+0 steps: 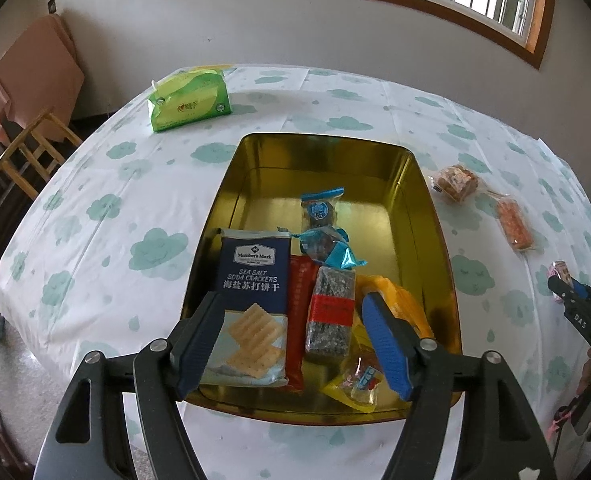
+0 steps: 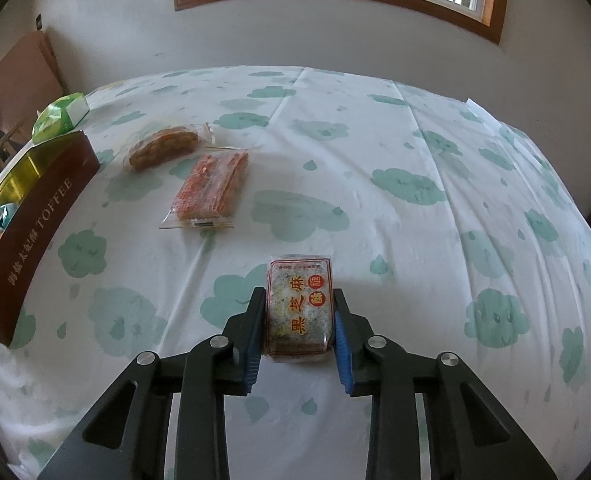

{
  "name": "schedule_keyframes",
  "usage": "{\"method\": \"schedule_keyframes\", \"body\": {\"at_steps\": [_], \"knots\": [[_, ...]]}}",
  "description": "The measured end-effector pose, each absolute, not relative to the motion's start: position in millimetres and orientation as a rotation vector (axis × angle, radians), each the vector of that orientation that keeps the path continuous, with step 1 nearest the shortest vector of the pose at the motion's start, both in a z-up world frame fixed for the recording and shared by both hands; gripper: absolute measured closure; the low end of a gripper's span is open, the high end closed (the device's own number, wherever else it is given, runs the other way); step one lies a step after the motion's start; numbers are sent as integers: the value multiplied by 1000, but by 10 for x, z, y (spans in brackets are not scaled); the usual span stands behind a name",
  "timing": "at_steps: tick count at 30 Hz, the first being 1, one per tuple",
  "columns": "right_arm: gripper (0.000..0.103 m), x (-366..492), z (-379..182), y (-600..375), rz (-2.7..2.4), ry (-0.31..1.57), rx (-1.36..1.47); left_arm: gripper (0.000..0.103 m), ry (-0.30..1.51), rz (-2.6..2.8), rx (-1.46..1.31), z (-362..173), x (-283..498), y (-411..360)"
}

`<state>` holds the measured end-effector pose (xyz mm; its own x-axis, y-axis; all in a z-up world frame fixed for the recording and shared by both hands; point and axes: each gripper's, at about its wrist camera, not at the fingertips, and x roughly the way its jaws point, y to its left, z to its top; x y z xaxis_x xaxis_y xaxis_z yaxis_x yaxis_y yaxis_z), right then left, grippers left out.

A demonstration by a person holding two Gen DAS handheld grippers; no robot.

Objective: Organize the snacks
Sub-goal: 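Lift the red-printed packet with the right gripper and move it toward the tin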

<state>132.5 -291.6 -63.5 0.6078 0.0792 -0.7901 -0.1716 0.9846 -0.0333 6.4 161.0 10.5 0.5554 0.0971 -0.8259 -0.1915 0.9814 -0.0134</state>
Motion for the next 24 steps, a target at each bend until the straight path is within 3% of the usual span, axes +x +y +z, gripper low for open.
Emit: {"method": "schedule_keyframes", "body": {"at_steps": [24], "knots": [[72,948,-290,-2202,325,849,-111,32,988,159,-91,135,-72,1594]]}}
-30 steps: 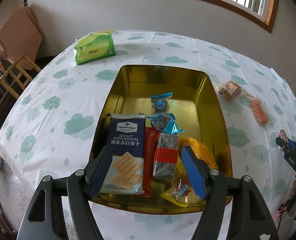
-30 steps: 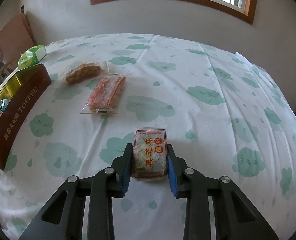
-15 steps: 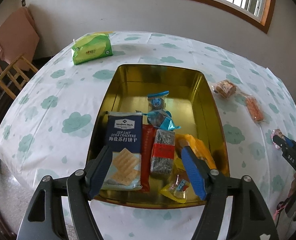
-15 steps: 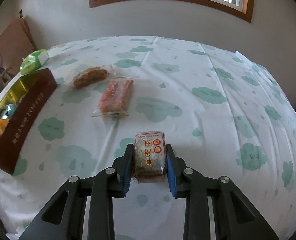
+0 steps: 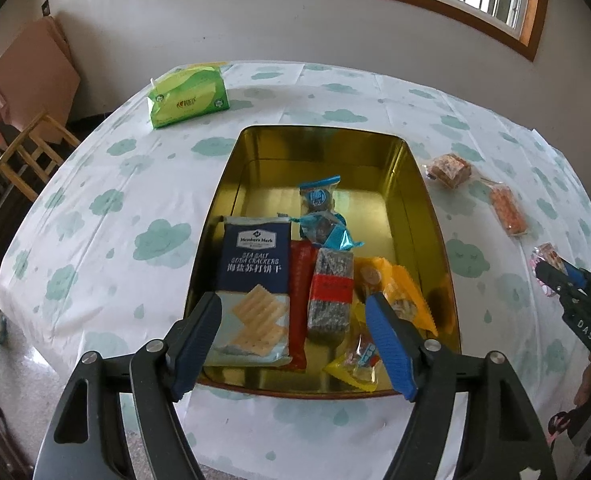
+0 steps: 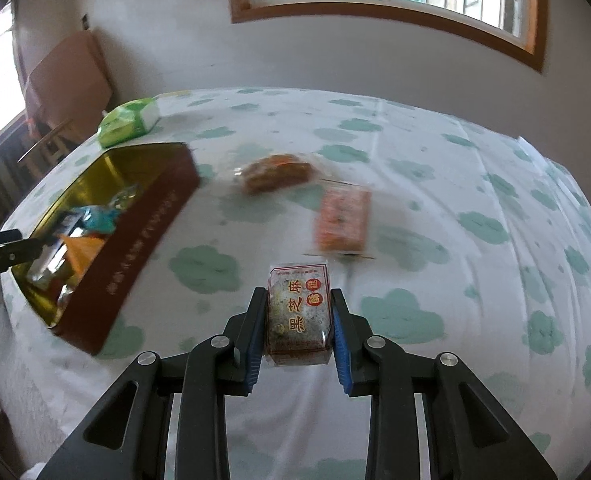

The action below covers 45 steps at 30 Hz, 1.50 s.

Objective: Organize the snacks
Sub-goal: 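Lift the red-printed packet with the right gripper and move it toward the tin, then lower the red-printed packet into the tin and open the right gripper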

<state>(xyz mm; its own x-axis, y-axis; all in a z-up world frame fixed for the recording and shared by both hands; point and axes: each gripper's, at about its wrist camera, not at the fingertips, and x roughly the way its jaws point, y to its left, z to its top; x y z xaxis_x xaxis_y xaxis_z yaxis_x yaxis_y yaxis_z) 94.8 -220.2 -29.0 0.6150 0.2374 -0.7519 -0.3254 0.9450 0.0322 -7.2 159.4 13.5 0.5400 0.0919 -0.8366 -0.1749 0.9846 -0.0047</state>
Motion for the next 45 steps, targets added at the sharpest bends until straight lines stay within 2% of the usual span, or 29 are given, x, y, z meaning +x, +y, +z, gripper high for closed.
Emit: {"method": "schedule_keyframes", "body": {"at_steps": [18,45], "knots": [[72,666,-99,-1480,515,832,-147,25,932,249,-112,311,-246,1972],[72,584,-154,-582,689,865,-225,17,980,379,-187,155,-355,2555]]}}
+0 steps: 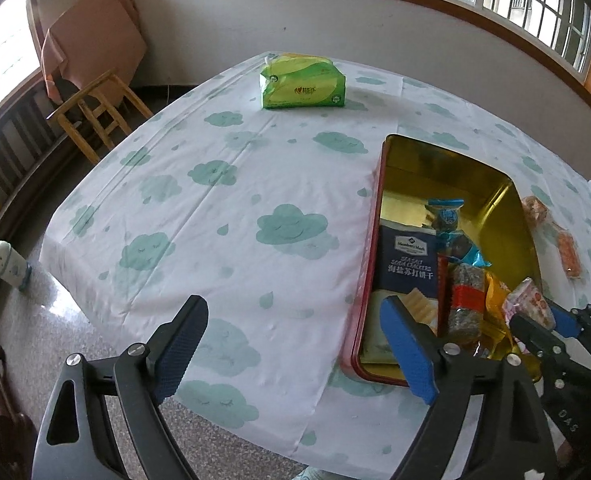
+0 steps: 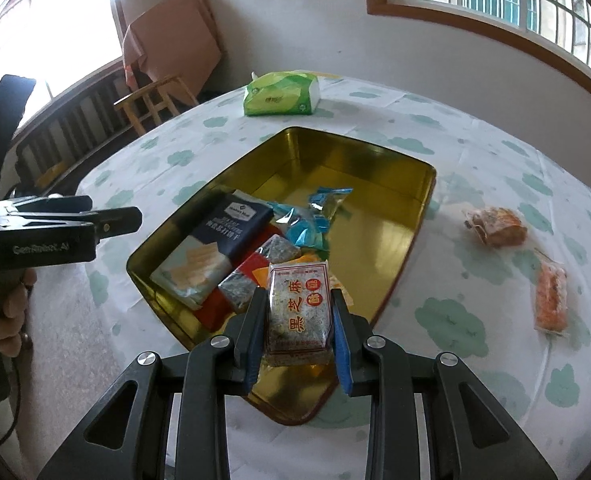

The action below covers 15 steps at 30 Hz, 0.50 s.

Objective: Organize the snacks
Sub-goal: 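Lower the red-printed packet into the tin and open the right gripper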

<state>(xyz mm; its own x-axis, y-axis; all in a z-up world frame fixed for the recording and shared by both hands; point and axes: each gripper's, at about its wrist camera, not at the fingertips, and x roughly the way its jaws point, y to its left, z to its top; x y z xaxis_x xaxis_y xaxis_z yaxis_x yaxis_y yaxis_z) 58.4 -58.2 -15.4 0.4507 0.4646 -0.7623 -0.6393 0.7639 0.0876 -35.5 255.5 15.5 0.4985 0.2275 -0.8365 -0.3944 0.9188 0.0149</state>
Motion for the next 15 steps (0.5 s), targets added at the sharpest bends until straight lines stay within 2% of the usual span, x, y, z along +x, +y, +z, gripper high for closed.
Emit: {"method": "schedule_keyframes", "body": {"at_steps": [15], "knots": [[72,751,-337,-462,648,878,-262,17,998,387,-190,104,-366,2599]]}}
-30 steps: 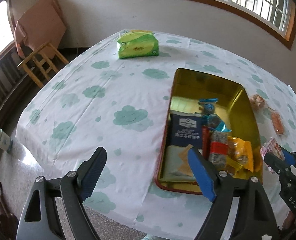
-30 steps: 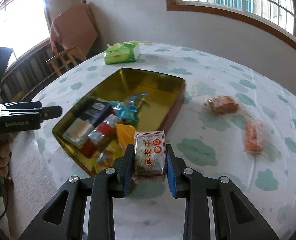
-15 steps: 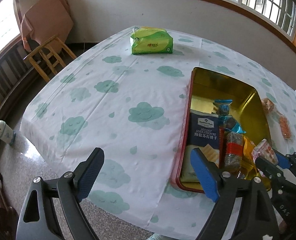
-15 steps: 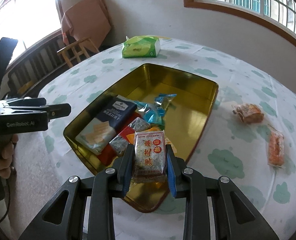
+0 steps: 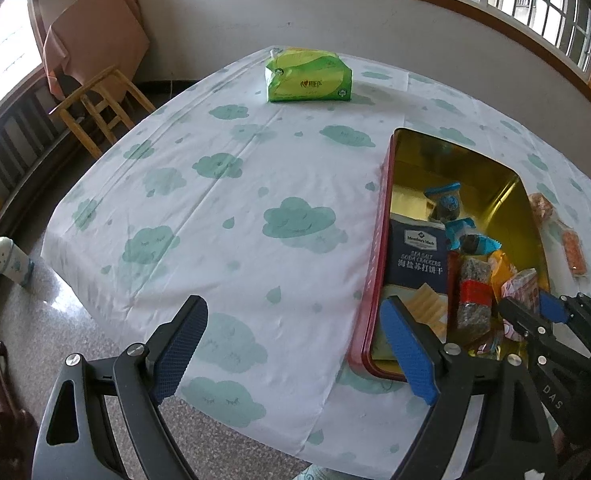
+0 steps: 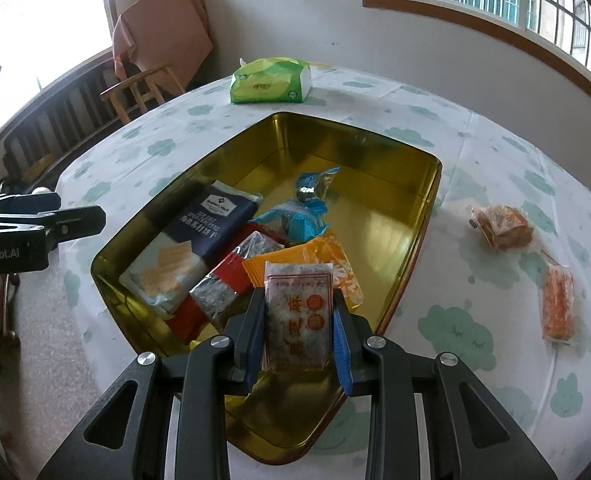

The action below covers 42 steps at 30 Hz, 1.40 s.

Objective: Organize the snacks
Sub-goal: 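Lower the red-printed packet into the tin and open the right gripper, then move the right gripper to the orange stick-snack bag and grasp it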

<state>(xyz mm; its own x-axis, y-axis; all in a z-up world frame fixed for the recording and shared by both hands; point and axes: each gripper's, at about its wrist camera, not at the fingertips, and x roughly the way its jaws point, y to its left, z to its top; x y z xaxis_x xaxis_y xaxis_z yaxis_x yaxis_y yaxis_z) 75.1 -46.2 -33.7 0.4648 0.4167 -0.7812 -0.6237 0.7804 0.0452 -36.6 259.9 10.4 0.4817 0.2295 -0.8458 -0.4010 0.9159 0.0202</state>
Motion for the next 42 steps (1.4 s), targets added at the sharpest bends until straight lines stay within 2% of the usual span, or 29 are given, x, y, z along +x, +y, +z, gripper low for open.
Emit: {"method": "schedule_keyframes", "body": {"at_steps": [12,17,29,32,42], "knots": [[69,666,-312,-468,665,861,-270,17,1002,371,-177,98,-383,2511],[57,646,-273,-490,680,851,-257,17,1002,372,-176,98,-388,2497],[54,656,-141,-681,677,811,-205,17,1001,353,-156,115,-376,2376],[50,690,-126,-828,647,799,-198,17,1000,341,-149,125,-358,2329],[50,1004,-229,-1587,450,813,-153,17,1011,289,-101,125,-208,2074]]}}
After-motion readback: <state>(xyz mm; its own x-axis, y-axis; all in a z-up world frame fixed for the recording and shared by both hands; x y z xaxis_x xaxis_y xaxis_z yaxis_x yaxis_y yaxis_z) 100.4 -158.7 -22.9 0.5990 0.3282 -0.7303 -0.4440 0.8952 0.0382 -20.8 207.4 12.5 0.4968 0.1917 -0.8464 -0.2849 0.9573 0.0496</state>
